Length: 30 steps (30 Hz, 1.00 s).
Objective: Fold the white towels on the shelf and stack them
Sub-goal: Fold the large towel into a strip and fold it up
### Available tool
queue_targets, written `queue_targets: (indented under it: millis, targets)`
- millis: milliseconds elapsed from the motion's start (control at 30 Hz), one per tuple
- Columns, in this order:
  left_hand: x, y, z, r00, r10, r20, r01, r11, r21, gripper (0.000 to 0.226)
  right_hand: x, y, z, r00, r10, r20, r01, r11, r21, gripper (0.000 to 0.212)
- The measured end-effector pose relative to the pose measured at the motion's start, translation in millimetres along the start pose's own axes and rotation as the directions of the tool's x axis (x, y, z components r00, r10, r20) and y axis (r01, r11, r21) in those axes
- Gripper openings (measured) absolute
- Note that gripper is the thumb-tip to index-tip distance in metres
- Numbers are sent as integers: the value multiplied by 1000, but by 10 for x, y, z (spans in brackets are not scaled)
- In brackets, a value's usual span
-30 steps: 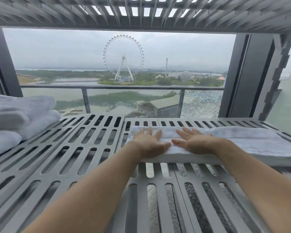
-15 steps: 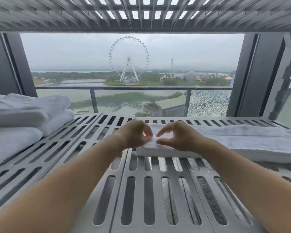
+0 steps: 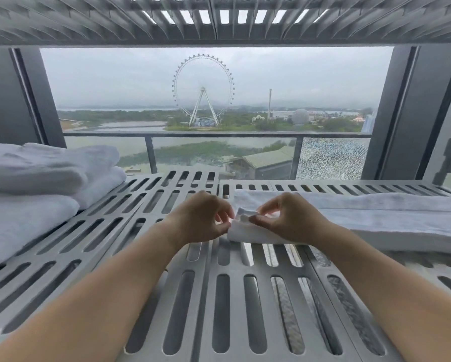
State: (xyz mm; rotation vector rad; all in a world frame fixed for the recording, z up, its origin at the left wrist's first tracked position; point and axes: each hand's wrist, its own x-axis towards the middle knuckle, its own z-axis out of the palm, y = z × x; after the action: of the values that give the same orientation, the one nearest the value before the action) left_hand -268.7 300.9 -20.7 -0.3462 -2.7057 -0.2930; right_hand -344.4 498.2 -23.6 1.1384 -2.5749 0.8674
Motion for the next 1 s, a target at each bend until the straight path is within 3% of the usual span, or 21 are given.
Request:
queue_targets:
  millis: [133,267,300,400,467,567,700,1000]
  targets:
    - [-1,22,-6,1000,12,12,-12,1000,17,17,-5,-60,44,991,22,-129,-16,999,47,25]
    - [-7,17,5,1000,-10,-27,10,1000,3,17,10,-137,28,935,37,-352,12,991,135,19]
    - [-8,19,6,1000,-13,-26,13,1000,3,17,-1,-141,32,936,37,-350,17,988,150,20]
    - [-8,40,-3,999,-11,-35,10,999,-32,14,-55,-132,106,990,14,-137,-4,997,73,19]
    - [-11,84,-13,998,8,-60,-11,999,-43,14,-62,-125,113,997,28,-70,-23,998,67,20]
    - [-12,150,-18,993,23,-117,-27,999,-36,21,-56,-134,65,998,13,-54,-8,995,95,26]
    - [-16,163,-21,995,50,-86,-48,998,27,22,-77,-131,50,999,-18,-39,20,999,48,23]
    - [-28,133,-118,967,165,-194,-147,984,101,10,-102,-159,-15,945,-276,-176,260,959,-113,26]
